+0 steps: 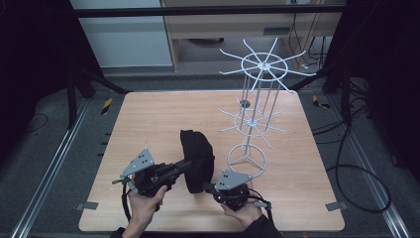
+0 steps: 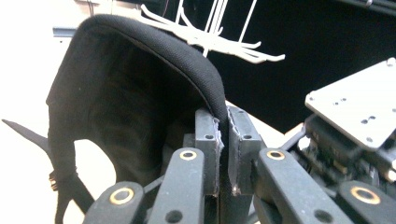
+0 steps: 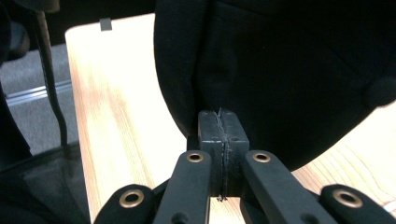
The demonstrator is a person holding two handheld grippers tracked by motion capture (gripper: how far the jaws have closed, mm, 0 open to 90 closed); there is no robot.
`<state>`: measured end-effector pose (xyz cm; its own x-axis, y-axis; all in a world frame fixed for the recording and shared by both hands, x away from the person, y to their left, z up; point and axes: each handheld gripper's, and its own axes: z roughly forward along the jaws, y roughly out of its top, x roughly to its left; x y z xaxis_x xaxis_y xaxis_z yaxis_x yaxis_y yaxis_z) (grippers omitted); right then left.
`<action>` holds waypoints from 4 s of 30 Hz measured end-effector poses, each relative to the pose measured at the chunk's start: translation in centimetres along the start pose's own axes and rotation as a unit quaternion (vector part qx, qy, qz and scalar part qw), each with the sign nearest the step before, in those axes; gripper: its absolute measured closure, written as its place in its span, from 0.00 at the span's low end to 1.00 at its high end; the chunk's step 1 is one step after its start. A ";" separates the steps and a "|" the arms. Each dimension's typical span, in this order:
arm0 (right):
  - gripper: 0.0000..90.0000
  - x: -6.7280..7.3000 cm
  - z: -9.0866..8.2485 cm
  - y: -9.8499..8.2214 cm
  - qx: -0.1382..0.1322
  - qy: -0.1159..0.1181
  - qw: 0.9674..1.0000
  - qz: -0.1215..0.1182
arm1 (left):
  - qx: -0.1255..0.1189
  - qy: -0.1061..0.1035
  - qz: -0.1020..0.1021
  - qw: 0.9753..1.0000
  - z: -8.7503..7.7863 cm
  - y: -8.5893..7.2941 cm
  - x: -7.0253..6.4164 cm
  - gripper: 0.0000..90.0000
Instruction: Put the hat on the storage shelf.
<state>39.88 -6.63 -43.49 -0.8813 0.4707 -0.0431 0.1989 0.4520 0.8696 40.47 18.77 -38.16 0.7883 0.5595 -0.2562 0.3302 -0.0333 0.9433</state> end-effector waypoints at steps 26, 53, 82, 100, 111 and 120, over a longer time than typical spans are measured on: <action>1.00 3.6 7.6 3.2 0.036 -0.003 0.998 -0.047 | 0.058 0.183 -0.044 0.980 -8.2 -5.3 6.3 0.82; 0.79 -0.2 2.4 1.6 0.000 -0.045 0.998 0.035 | 0.103 0.280 -0.024 0.954 -8.2 -5.4 8.3 0.60; 0.68 -5.4 -7.9 -7.2 0.013 -0.165 0.979 0.118 | 0.192 0.271 -0.047 0.942 -4.4 -6.2 12.8 0.94; 0.68 -6.1 -8.4 -7.9 0.021 -0.177 0.977 0.120 | 0.147 0.204 0.066 0.965 -5.7 -3.5 9.2 0.41; 0.63 -6.3 -8.2 -8.0 0.026 -0.174 0.977 0.119 | 0.223 0.149 0.103 0.958 -1.2 -3.9 10.0 0.26; 0.62 -6.3 -7.9 -8.0 0.031 -0.172 0.978 0.114 | 0.275 0.146 0.094 0.946 0.1 -5.7 11.0 0.54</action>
<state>40.46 -19.18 -46.34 -0.6168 0.7868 -0.0235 0.4082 0.3453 0.8451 47.29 25.05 -46.42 0.7099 0.7025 0.0498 0.4816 -0.5358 0.6935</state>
